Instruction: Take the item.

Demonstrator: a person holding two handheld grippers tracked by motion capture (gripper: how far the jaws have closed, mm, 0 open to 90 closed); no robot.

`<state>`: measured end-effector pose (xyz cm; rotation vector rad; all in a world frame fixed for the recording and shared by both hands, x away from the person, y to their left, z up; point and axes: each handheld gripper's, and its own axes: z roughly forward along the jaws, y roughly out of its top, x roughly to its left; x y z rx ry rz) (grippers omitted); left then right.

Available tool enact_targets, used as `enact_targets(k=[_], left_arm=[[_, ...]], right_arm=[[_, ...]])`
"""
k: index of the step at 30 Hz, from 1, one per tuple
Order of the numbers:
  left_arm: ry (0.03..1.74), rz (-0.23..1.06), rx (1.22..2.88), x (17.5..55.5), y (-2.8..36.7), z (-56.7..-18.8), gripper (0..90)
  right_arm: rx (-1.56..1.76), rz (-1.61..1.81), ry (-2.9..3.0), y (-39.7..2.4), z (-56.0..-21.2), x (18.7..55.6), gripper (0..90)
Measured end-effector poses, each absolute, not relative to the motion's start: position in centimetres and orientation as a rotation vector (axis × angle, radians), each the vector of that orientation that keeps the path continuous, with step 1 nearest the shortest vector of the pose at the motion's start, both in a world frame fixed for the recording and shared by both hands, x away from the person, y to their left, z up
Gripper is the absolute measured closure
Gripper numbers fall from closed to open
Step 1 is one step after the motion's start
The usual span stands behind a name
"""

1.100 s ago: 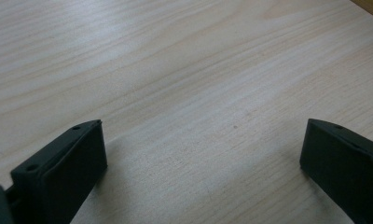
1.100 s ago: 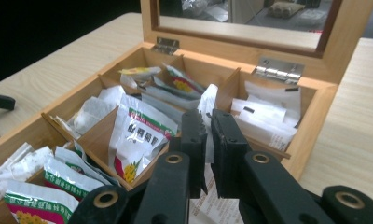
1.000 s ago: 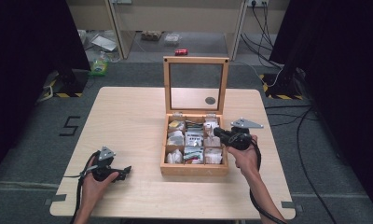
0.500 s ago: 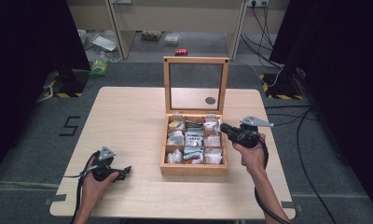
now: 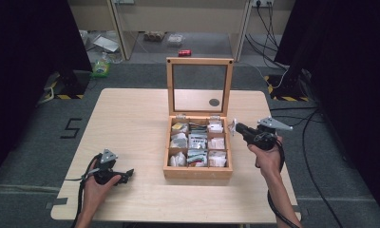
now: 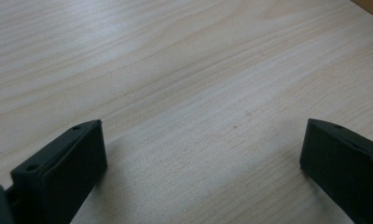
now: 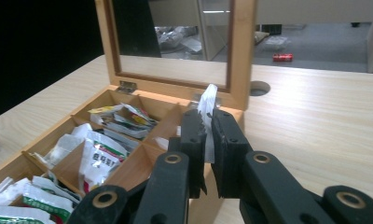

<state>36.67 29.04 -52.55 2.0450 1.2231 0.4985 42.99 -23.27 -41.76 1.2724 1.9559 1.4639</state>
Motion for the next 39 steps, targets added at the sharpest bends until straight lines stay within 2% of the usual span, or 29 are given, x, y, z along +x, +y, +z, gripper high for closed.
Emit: enact_targets(k=[22, 39], left_arm=[[1.223, 0.499, 2.045, 36.7, 29.0, -52.5, 0.0], [1.222, 0.498, 2.044, 36.7, 29.0, -52.6, 0.0]], right_arm=[[1.377, 1.363, 1.927, -25.9, -43.9, 43.5, 83.3], [1.392, 1.279, 1.991, -25.2, -46.1, 44.0, 83.2]])
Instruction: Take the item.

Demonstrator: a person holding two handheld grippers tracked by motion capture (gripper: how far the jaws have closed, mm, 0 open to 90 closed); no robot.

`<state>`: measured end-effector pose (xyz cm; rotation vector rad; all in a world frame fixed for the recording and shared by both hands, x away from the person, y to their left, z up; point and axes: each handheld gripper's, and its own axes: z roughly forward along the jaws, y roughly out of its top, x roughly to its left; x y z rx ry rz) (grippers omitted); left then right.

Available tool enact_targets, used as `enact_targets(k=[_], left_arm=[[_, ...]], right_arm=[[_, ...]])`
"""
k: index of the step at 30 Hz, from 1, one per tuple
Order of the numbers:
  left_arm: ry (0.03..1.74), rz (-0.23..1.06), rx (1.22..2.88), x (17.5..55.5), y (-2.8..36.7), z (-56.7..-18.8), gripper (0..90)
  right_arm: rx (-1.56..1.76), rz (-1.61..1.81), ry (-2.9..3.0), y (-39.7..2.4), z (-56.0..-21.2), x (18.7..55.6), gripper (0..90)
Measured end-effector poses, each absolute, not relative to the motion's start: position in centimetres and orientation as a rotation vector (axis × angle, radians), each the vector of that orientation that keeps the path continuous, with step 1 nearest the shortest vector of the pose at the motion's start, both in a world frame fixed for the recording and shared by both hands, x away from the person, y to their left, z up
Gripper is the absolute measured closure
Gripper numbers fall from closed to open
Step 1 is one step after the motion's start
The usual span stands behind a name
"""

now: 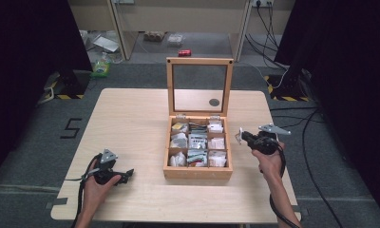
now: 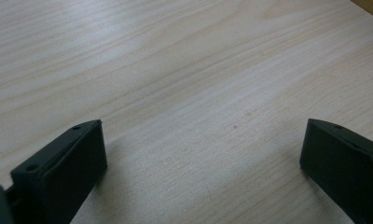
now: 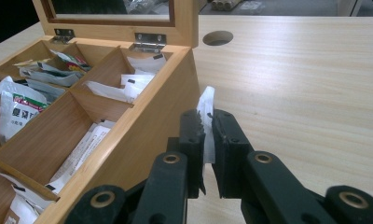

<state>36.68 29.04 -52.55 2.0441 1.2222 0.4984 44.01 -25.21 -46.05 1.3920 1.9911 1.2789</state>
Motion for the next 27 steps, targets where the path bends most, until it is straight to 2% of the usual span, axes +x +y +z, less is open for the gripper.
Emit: enact_targets(k=[27], left_arm=[[1.222, 0.498, 2.044, 36.7, 29.0, -52.6, 0.0]], right_arm=[[1.414, 1.215, 2.066, -24.4, -48.2, 44.3, 82.7]])
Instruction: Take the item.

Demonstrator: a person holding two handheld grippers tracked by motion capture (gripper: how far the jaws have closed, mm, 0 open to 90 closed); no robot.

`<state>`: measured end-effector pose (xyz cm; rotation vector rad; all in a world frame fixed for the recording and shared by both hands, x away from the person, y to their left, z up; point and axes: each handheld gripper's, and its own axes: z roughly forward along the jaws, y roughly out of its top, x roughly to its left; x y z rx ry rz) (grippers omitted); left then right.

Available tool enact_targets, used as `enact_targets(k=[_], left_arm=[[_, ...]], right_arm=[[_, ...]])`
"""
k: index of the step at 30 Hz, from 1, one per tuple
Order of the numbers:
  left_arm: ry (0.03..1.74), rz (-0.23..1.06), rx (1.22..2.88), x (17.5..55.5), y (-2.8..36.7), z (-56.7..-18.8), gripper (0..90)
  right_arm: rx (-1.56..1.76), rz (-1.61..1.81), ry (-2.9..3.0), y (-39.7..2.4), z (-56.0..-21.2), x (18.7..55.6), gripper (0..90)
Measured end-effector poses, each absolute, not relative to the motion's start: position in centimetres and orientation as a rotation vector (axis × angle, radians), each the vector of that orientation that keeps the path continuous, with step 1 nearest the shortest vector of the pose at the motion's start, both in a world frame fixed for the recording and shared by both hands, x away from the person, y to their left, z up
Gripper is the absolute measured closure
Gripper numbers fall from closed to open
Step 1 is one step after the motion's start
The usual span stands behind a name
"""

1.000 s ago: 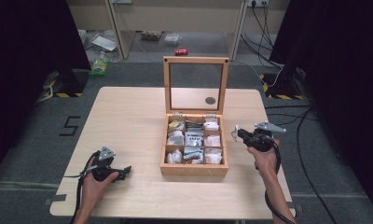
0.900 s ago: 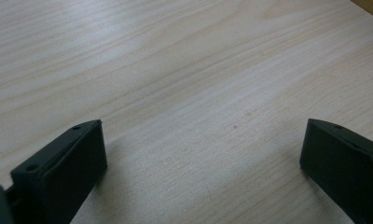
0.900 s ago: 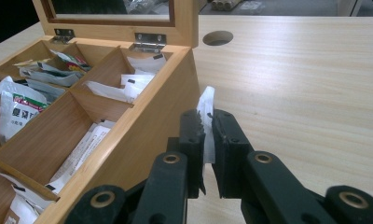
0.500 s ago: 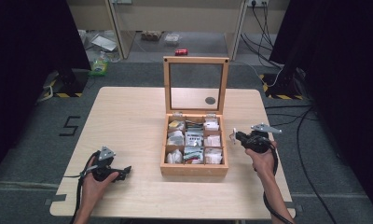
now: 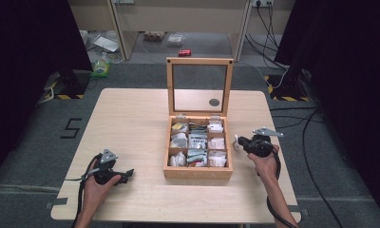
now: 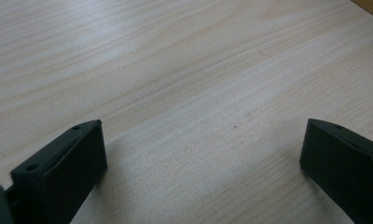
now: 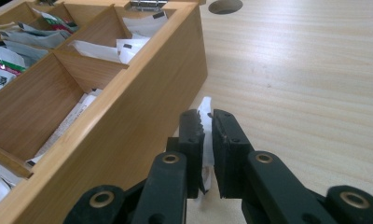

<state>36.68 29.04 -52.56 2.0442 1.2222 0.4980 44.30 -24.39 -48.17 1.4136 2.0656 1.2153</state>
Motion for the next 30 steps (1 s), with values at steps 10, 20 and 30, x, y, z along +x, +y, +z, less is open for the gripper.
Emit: enact_targets(k=[10, 20, 30], left_arm=[[1.223, 0.498, 2.045, 36.7, 29.0, -52.5, 0.0], [1.223, 0.499, 2.045, 36.7, 29.0, -52.5, 0.0], [1.223, 0.499, 2.045, 36.7, 29.0, -52.5, 0.0]], right_arm=[[1.427, 1.205, 2.062, -24.6, -48.2, 44.4, 74.5], [1.427, 1.254, 2.004, -25.2, -46.9, 44.8, 53.0], [1.414, 1.304, 1.986, -24.9, -45.3, 46.0, 44.1]])
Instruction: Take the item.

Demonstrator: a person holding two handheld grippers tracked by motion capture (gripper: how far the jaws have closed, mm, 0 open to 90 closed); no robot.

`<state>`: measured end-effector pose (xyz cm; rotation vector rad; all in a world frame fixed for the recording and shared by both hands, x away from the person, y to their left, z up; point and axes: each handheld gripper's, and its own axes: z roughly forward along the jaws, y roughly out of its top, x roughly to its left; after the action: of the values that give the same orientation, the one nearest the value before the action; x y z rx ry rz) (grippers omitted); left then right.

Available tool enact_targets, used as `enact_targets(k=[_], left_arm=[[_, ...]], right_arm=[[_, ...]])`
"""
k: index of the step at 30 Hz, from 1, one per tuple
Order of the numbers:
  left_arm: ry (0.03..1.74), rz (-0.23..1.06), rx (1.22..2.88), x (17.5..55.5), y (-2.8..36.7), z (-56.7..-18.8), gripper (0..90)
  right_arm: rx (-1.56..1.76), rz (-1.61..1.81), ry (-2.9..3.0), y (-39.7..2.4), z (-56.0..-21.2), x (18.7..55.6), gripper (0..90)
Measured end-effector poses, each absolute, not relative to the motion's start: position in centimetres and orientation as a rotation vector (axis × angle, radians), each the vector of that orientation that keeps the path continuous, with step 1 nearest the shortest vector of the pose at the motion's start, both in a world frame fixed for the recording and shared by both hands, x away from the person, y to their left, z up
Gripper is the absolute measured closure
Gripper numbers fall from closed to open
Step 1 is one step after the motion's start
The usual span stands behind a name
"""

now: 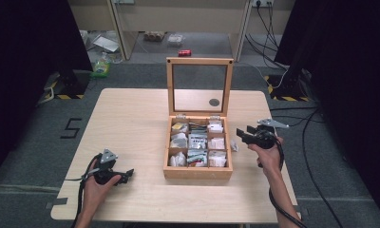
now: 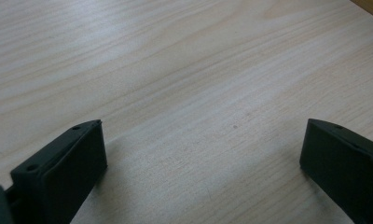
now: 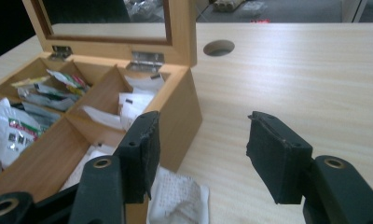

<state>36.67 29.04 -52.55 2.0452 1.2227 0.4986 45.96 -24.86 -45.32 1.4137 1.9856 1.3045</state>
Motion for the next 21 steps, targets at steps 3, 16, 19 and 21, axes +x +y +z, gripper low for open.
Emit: enact_targets(k=[3, 16, 19, 21], left_arm=[[1.223, 0.499, 2.045, 36.7, 29.0, -52.5, 0.0], [1.222, 0.498, 2.047, 36.7, 29.1, -52.5, 0.0], [1.221, 0.498, 2.046, 36.7, 29.1, -52.5, 0.0], [1.222, 0.498, 2.047, 36.7, 29.1, -52.5, 0.0]], right_arm=[[1.413, 1.311, 1.985, -24.7, -45.1, 46.4, 43.2], [1.452, 1.338, 1.943, -25.1, -44.0, 47.4, 40.0], [1.454, 1.34, 1.936, -25.1, -43.6, 47.7, 39.8], [1.454, 1.34, 1.927, -25.0, -43.2, 48.0, 39.3]])
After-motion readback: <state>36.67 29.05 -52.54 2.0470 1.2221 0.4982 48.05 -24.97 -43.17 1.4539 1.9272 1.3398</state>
